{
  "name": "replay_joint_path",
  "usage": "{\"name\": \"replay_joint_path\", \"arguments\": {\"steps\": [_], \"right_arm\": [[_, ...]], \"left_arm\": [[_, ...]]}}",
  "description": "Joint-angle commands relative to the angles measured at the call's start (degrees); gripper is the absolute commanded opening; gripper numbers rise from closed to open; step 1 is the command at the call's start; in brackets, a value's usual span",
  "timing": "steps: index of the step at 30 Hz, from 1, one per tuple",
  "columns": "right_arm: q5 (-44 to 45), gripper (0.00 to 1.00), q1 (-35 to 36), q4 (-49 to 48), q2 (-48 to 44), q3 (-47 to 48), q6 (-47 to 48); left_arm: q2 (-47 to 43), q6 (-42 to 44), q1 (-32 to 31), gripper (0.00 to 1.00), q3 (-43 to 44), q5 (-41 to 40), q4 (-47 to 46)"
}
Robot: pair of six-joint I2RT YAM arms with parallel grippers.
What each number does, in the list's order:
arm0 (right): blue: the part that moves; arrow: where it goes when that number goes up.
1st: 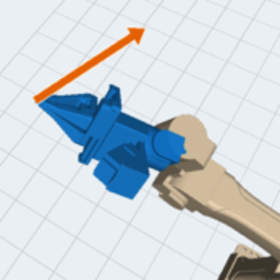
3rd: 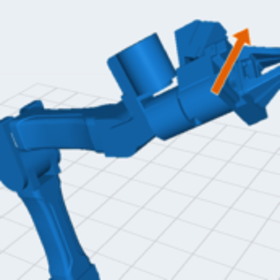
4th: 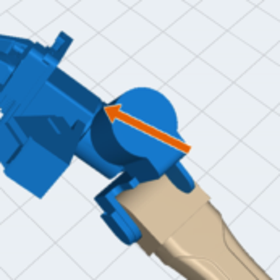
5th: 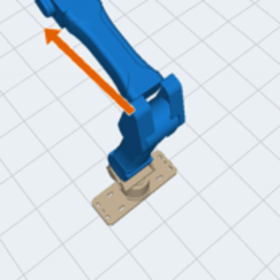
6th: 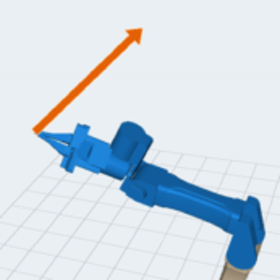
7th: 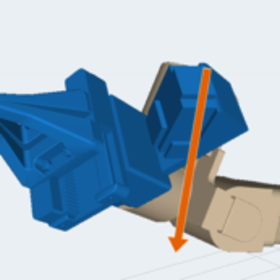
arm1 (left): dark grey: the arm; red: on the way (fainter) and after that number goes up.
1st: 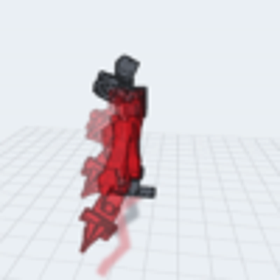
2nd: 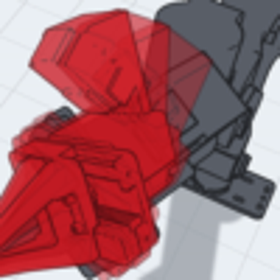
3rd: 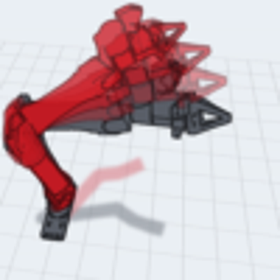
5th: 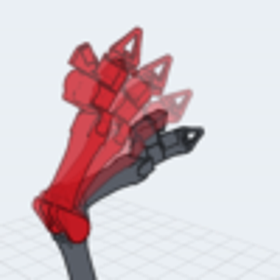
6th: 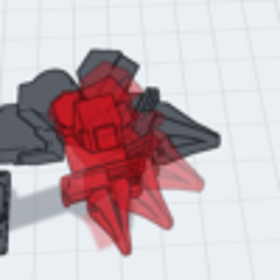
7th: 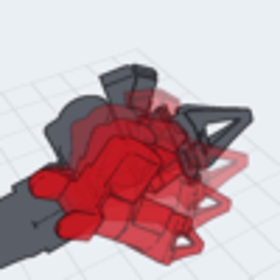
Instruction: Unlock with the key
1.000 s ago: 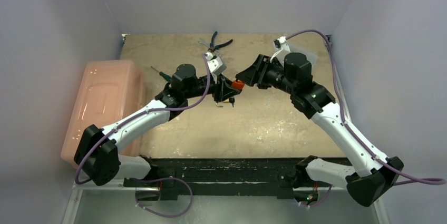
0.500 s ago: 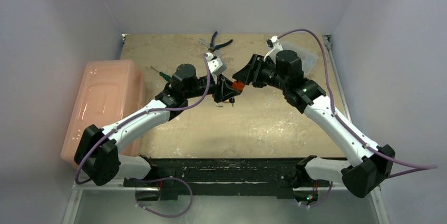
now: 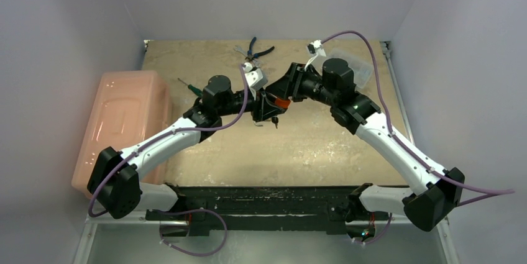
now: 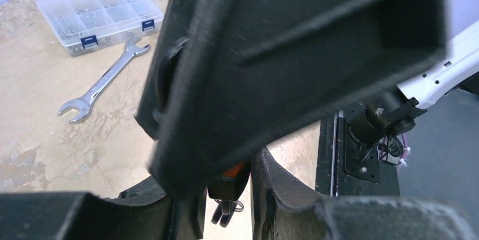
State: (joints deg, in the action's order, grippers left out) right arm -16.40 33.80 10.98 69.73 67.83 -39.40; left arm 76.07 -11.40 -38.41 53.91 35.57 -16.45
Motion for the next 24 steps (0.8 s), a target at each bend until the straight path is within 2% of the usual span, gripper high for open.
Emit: {"name": "replay_joint_path", "arguments": {"steps": [1, 12, 18, 24], "right_arm": [[-4.70, 0.52, 2.54, -3.80, -0.13, 3.43, 1.84], [-1.44, 0.45, 2.61, 1.00, -2.32, 2.60, 7.61], [-2.78, 0.41, 2.66, 2.99, -4.43, 1.90, 14.49], [-6.34, 0.40, 2.62, 3.27, -5.38, 1.51, 18.40]], "left_arm": [[-0.22, -0.43, 0.44, 0.00, 2.92, -0.70, -4.00], [-1.35, -2.69, 0.67, 0.00, 2.19, 1.62, -6.62], [-1.07, -3.54, 0.76, 0.00, 2.33, 6.97, -8.19], [0.13, -6.49, 0.98, 0.00, 2.66, 12.02, -10.78]]}}
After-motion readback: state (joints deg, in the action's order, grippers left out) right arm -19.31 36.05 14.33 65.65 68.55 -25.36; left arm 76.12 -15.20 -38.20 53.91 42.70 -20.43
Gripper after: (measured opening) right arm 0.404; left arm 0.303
